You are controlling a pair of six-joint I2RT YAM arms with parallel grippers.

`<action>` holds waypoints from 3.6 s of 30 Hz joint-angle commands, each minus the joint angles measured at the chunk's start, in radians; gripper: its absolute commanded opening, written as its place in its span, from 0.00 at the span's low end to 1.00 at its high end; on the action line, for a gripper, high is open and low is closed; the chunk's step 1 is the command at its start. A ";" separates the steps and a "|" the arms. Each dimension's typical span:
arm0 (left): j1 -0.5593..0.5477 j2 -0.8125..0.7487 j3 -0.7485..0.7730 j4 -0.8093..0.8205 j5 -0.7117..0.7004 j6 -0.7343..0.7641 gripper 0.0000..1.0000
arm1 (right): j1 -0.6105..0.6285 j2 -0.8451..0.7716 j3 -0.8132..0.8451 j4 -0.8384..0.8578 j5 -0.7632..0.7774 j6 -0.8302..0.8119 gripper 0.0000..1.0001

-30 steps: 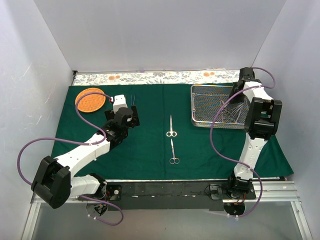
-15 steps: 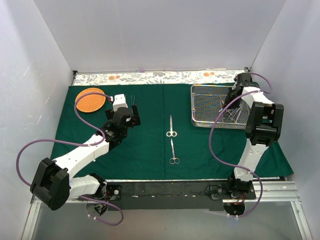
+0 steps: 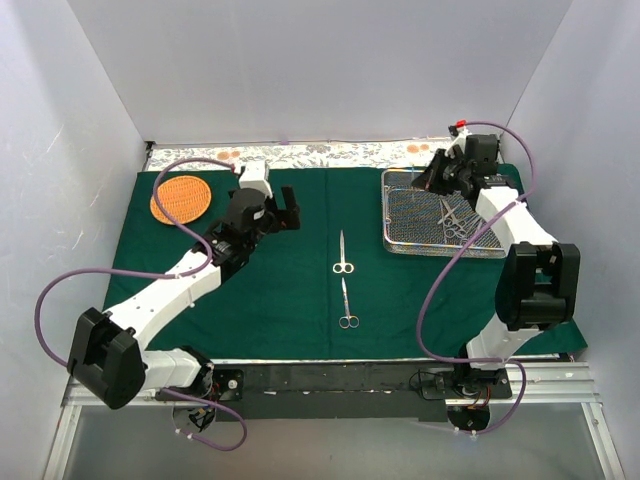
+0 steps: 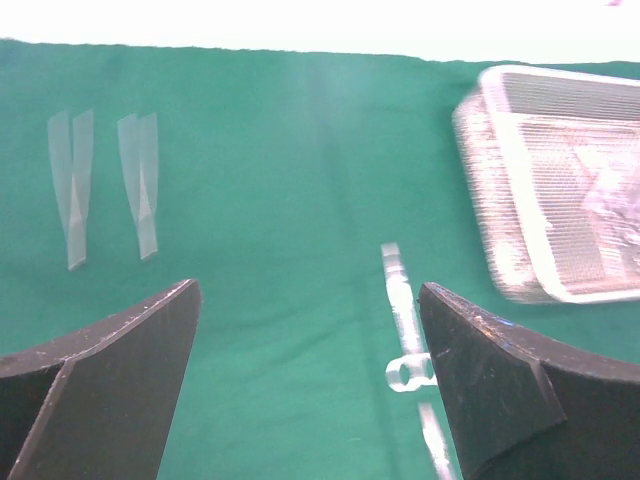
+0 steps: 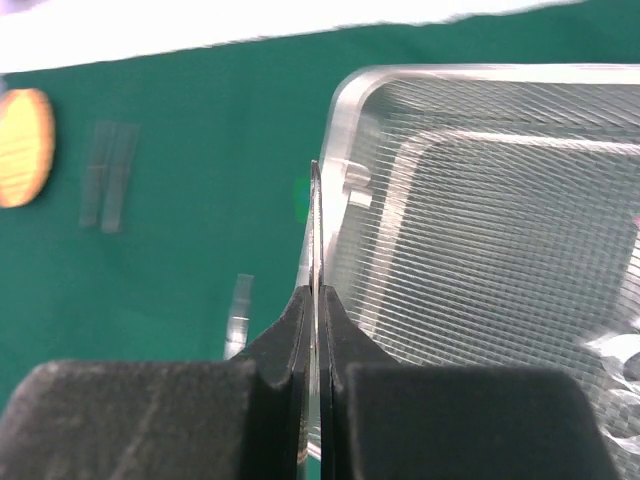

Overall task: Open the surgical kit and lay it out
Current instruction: Pick up the medical item from the container, then place the medical item in the surgical kit.

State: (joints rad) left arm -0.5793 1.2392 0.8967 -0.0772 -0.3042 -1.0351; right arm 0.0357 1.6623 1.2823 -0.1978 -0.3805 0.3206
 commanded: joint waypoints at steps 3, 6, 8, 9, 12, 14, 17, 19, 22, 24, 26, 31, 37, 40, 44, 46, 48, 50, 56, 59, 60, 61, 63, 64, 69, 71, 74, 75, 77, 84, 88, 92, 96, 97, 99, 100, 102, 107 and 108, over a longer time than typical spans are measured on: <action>-0.004 0.072 0.149 0.025 0.240 -0.008 0.91 | 0.108 -0.067 -0.043 0.222 -0.135 0.098 0.01; -0.005 0.101 0.198 0.025 0.263 -0.054 0.91 | 0.168 -0.082 -0.049 0.221 -0.101 0.087 0.01; -0.005 0.117 0.226 0.014 0.251 -0.083 0.91 | 0.206 -0.093 -0.054 0.218 -0.048 0.065 0.01; -0.005 0.130 0.252 0.005 0.241 -0.120 0.91 | 0.251 -0.101 -0.054 0.213 -0.026 0.054 0.01; -0.007 0.152 0.297 -0.033 0.202 -0.189 0.90 | 0.344 -0.121 -0.067 0.210 0.121 0.026 0.01; -0.007 0.164 0.312 -0.058 0.179 -0.229 0.89 | 0.394 -0.128 -0.074 0.219 0.196 0.011 0.01; -0.007 0.178 0.340 -0.088 0.152 -0.287 0.87 | 0.487 -0.127 -0.064 0.221 0.330 -0.034 0.01; -0.007 0.184 0.352 -0.098 0.155 -0.324 0.85 | 0.546 -0.118 -0.057 0.227 0.376 -0.067 0.01; -0.007 0.200 0.360 -0.111 0.175 -0.382 0.84 | 0.610 -0.108 -0.046 0.239 0.475 -0.104 0.01; -0.008 0.212 0.360 -0.121 0.181 -0.408 0.82 | 0.651 -0.101 -0.041 0.245 0.526 -0.127 0.01; -0.014 0.229 0.370 -0.151 0.178 -0.445 0.79 | 0.685 -0.099 -0.040 0.247 0.555 -0.149 0.01; -0.016 0.256 0.381 -0.193 0.175 -0.497 0.72 | 0.736 -0.095 -0.043 0.256 0.621 -0.187 0.01; -0.014 0.282 0.392 -0.231 0.160 -0.534 0.60 | 0.785 -0.091 -0.051 0.265 0.678 -0.216 0.01; -0.016 0.289 0.390 -0.234 0.162 -0.549 0.54 | 0.809 -0.087 -0.058 0.276 0.700 -0.236 0.01; -0.016 0.299 0.396 -0.234 0.163 -0.556 0.45 | 0.842 -0.081 -0.066 0.291 0.732 -0.262 0.01; -0.016 0.304 0.398 -0.234 0.169 -0.560 0.39 | 0.852 -0.078 -0.070 0.299 0.747 -0.285 0.01; -0.016 0.309 0.397 -0.236 0.172 -0.562 0.30 | 0.868 -0.075 -0.072 0.304 0.767 -0.298 0.01; -0.016 0.312 0.400 -0.239 0.180 -0.563 0.19 | 0.877 -0.075 -0.077 0.310 0.772 -0.311 0.01; -0.016 0.307 0.398 -0.249 0.185 -0.562 0.00 | 0.894 -0.068 -0.095 0.322 0.787 -0.345 0.01; -0.014 0.302 0.396 -0.246 0.183 -0.540 0.00 | 0.892 -0.081 -0.097 0.314 0.761 -0.338 0.09; -0.010 0.301 0.389 -0.240 0.183 -0.507 0.00 | 0.892 -0.087 -0.098 0.308 0.749 -0.334 0.20; -0.004 0.299 0.387 -0.227 0.185 -0.490 0.00 | 0.892 -0.093 -0.098 0.299 0.744 -0.333 0.26; 0.021 0.298 0.375 -0.207 0.211 -0.409 0.00 | 0.894 -0.119 -0.107 0.290 0.732 -0.328 0.43; 0.032 0.301 0.372 -0.181 0.226 -0.375 0.00 | 0.894 -0.128 -0.115 0.284 0.739 -0.328 0.48; 0.152 0.348 0.393 -0.156 0.399 -0.200 0.00 | 0.885 -0.199 -0.179 0.218 0.790 -0.292 0.70; 0.183 0.399 0.429 -0.164 0.448 -0.117 0.00 | 0.863 -0.228 -0.201 0.199 0.792 -0.272 0.76; 0.222 0.485 0.498 -0.194 0.531 0.001 0.00 | 0.814 -0.269 -0.245 0.115 0.757 -0.218 0.85; 0.228 0.512 0.511 -0.200 0.542 0.029 0.00 | 0.800 -0.282 -0.259 0.100 0.741 -0.207 0.88; 0.231 0.561 0.571 -0.226 0.570 0.096 0.00 | 0.745 -0.320 -0.299 0.089 0.695 -0.173 0.90; 0.252 0.800 0.749 -0.279 0.614 0.214 0.00 | 0.606 -0.374 -0.360 0.057 0.614 -0.130 0.91; 0.265 0.906 0.850 -0.334 0.639 0.254 0.00 | 0.569 -0.371 -0.365 0.048 0.608 -0.137 0.90; 0.295 0.954 0.894 -0.374 0.632 0.268 0.00 | 0.549 -0.361 -0.363 0.041 0.601 -0.132 0.90; 0.323 0.965 0.895 -0.377 0.639 0.259 0.00 | 0.527 -0.343 -0.359 0.037 0.585 -0.117 0.90; 0.325 0.968 0.898 -0.377 0.633 0.259 0.00 | 0.526 -0.337 -0.359 0.037 0.578 -0.115 0.90; 0.326 0.973 0.895 -0.377 0.636 0.259 0.00 | 0.521 -0.323 -0.353 0.031 0.572 -0.115 0.89; 0.326 0.980 0.897 -0.377 0.634 0.260 0.00 | 0.520 -0.319 -0.348 0.028 0.571 -0.115 0.89; 0.331 0.987 0.895 -0.380 0.628 0.265 0.00 | 0.517 -0.309 -0.344 0.021 0.571 -0.117 0.89; 0.348 1.019 0.912 -0.383 0.626 0.250 0.02 | 0.507 -0.308 -0.347 0.015 0.572 -0.118 0.89; 0.348 1.023 0.915 -0.381 0.629 0.250 0.03 | 0.504 -0.308 -0.347 0.012 0.572 -0.120 0.89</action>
State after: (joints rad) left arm -0.2394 2.2520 1.7725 -0.4480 0.3191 -0.7921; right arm 0.5507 1.3552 0.9195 -0.1856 0.1986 0.1928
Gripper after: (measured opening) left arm 0.032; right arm 0.893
